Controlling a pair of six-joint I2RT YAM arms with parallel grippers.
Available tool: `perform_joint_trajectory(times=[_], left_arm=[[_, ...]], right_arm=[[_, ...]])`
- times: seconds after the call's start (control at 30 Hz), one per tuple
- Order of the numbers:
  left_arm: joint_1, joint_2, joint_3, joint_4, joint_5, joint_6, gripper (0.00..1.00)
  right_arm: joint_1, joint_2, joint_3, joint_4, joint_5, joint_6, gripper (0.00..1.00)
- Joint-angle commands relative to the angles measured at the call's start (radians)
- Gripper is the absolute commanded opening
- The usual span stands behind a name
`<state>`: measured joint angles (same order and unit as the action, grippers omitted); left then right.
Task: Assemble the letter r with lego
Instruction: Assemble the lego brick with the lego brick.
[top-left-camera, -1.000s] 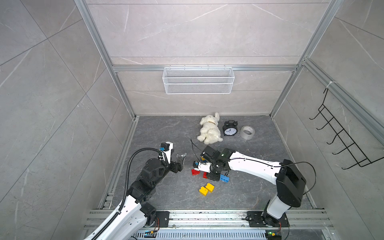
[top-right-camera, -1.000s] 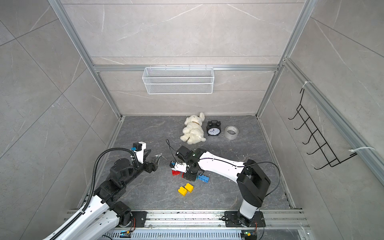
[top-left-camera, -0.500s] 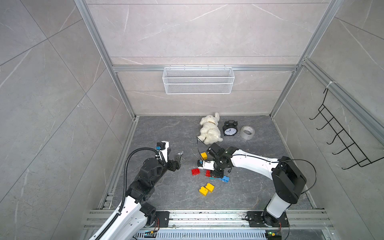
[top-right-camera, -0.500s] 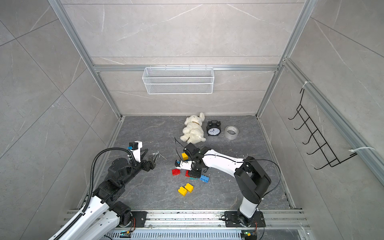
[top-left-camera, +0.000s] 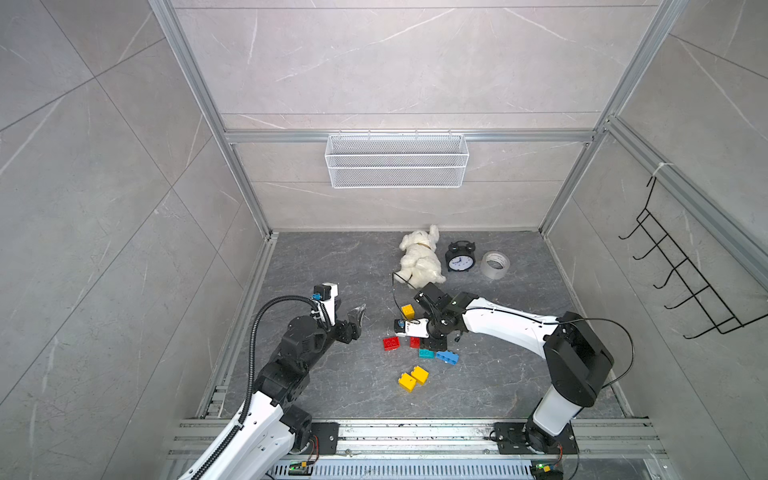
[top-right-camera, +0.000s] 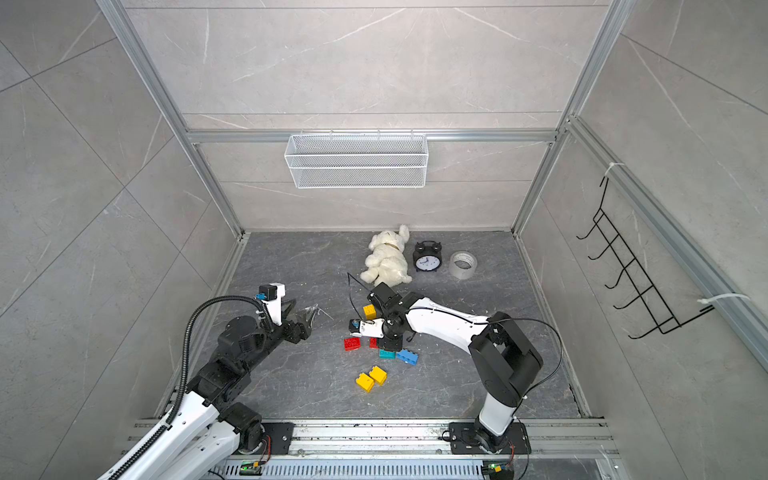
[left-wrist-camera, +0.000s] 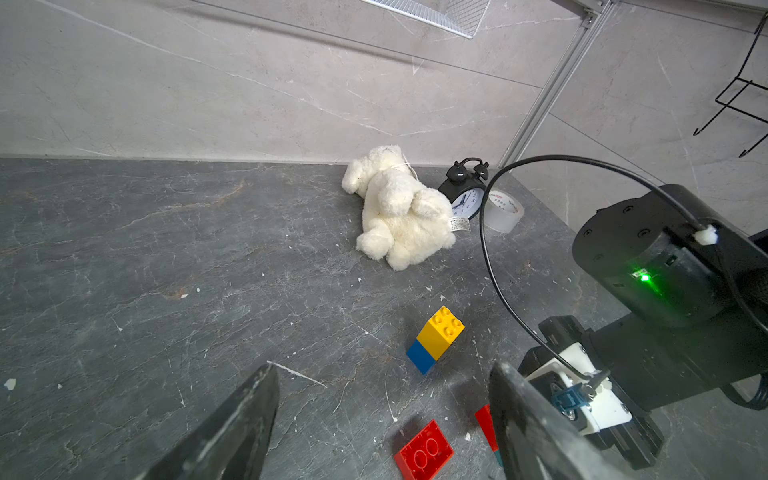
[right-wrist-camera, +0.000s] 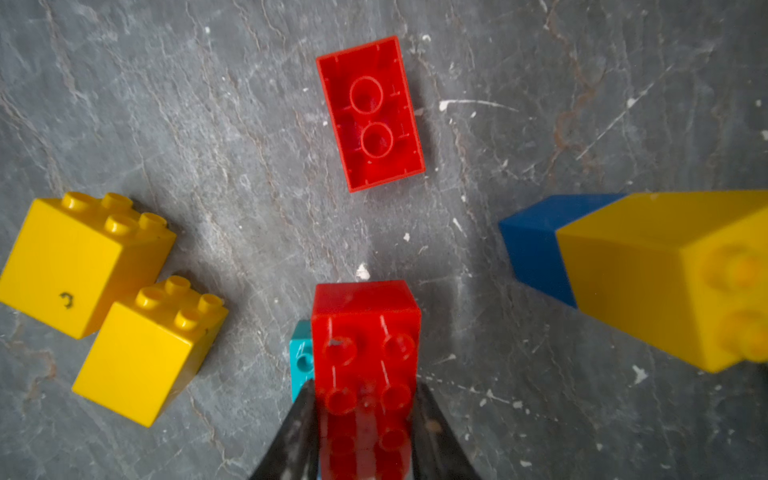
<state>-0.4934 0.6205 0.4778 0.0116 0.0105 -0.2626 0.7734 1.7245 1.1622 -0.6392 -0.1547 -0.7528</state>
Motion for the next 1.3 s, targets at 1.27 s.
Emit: perform_joint_trajectory(times=[1.27], left_arm=[[0.018,0.007,-0.023,0.007,0.012,-0.028,0.82]], right_arm=[[0.047,0.047,0.01,-0.057,0.023,0.033,0.27]])
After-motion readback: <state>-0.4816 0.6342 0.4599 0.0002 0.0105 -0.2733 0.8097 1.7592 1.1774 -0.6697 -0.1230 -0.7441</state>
